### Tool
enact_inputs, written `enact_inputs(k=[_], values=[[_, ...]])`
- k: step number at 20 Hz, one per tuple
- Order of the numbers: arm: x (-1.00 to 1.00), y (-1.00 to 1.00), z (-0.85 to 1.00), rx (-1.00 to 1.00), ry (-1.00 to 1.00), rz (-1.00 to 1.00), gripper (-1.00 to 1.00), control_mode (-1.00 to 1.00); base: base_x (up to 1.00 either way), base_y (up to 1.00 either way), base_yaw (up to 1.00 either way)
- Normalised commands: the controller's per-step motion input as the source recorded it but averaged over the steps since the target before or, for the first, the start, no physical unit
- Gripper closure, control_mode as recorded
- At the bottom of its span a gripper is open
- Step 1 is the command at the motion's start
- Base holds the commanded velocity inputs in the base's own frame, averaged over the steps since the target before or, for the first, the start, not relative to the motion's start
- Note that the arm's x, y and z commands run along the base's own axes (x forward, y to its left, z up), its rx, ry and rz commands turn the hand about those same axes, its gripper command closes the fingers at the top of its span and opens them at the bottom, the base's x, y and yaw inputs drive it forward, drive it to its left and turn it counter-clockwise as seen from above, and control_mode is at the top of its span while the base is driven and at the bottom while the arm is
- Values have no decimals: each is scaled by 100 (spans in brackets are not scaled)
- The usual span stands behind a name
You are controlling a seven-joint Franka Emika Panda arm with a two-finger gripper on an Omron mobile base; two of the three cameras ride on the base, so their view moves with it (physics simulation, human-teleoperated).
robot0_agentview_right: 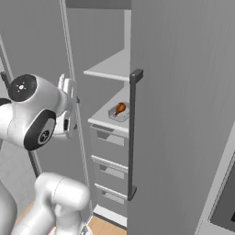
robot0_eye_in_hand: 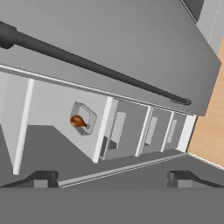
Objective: Take the meat container that has the chicken drumstick and place it on the second highest rack of the freezer. Then take the vegetable container that has the tomato and lemon and place it on the highest rack of the freezer.
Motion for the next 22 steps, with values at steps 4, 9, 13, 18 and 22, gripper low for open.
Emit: enact_inputs(k=[4,9,13,18,22], values=[[-53,0,-9,4,-10,1,-100,-100,0,0,0],[-30,3,4,6,-7,13,-100,-100,0,0,0],[0,22,-1,3,-8,15,-100,-100,0,0,0],[-2,0,0,1,-1,2,-100,100,-40,-13,0],[0,0,0,0,0,0,-100,100,-79,-37,0]])
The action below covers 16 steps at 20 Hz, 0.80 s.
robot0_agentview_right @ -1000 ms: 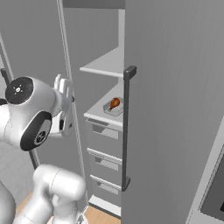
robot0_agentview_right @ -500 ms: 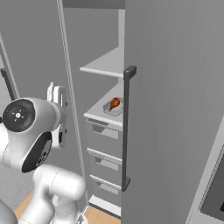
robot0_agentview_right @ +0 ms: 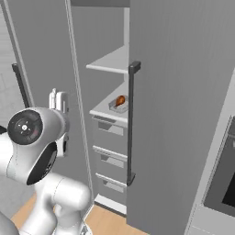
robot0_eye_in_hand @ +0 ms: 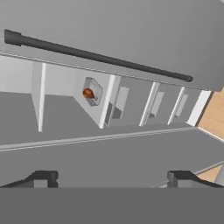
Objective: Take the meat container that has the chicken drumstick and place it on the second highest rack of the freezer. Then take the vegetable container that has the tomato and lemon and place it on the highest rack of the freezer.
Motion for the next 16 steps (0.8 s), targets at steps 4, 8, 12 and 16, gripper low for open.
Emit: enact_inputs(k=[4,8,12,16], values=[[0,0,0,0,0,0,-100,100,-45,-52,-1],[0,0,0,0,0,0,-100,100,-23,-79,-5],[0,0,0,0,0,0,-100,100,-15,-79,-7],[0,0,0,0,0,0,-100,100,-3,-86,-7]])
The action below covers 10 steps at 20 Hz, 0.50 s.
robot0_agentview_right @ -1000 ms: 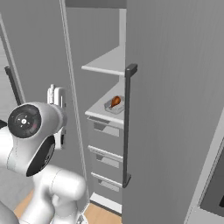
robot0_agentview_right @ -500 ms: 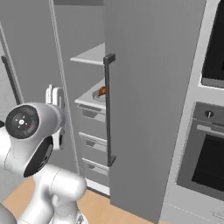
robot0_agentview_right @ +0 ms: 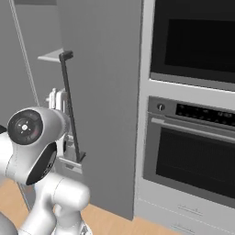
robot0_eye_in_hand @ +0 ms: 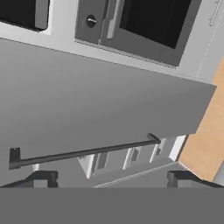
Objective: Take the meat container that has the chicken drumstick and place it on the second highest rack of the freezer. Then take the vegetable container that has the tomato and lemon and place it on the highest rack of the freezer.
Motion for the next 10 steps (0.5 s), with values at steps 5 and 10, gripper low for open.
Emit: enact_inputs(k=[5,10], values=[[0,0,0,0,0,0,-100,100,4,-74,-13],[0,0,0,0,0,0,-100,100,7,-99,-11]])
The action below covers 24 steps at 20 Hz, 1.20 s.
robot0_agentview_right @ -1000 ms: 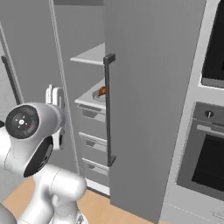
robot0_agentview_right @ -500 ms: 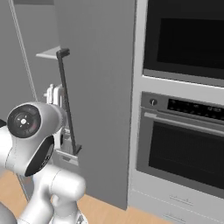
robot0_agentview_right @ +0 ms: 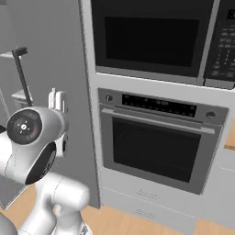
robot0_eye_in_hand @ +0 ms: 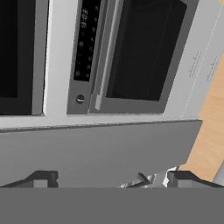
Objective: Take the meat container that has the chicken drumstick and place it on the second highest rack of the freezer. Then take the vegetable container that has the tomato and lemon and place it on the highest rack of the freezer.
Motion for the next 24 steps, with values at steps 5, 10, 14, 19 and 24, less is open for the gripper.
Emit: enact_inputs(k=[5,10,14,19,24], values=[[0,0,0,0,0,0,-100,100,11,-100,-10],[0,0,0,0,0,0,-100,100,21,-100,-8],[0,0,0,0,0,0,-100,100,38,-100,-5],[0,0,0,0,0,0,-100,100,49,-98,-2],[0,0,0,0,0,0,-100,100,32,-92,-2]])
